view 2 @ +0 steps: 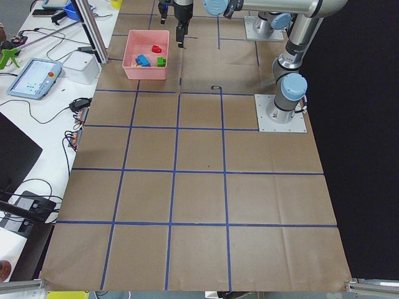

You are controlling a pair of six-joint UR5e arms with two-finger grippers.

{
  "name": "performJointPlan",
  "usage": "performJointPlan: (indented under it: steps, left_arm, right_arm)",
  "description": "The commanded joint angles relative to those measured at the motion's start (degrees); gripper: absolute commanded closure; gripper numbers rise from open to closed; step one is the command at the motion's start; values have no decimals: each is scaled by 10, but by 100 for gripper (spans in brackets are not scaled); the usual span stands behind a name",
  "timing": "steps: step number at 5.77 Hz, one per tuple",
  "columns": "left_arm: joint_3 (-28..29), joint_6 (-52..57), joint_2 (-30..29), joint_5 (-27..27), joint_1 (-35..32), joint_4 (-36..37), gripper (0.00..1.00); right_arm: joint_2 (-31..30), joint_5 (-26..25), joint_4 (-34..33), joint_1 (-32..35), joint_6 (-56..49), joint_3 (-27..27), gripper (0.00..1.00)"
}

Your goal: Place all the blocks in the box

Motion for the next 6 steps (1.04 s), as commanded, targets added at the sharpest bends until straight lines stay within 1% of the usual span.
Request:
performJointPlan:
  steps: [1, 2, 3, 4, 5, 6]
  left_arm:
    - [0, 3, -1, -2, 4, 4, 0]
    - [0, -5, -1, -2, 5, 4, 0]
    - [0, -17, -1, -2, 5, 4, 0]
    - [0, -50, -2, -15, 5, 4, 0]
    - [0, -60, -1, -17, 5, 3, 0]
    - [0, -65, 0, -16, 5, 3, 0]
  right_arm:
    - [-108, -2, 196, -1, 1, 23, 0]
    - [-167, -4, 237, -8, 4, 60, 0]
    - [-216, -25, 238, -9, 6, 100, 0]
    - [-242, -32, 236, -27, 1, 120, 0]
    - [-252, -32, 246, -81, -9, 123, 0]
    - [-260, -29, 275, -114, -69, 125, 0]
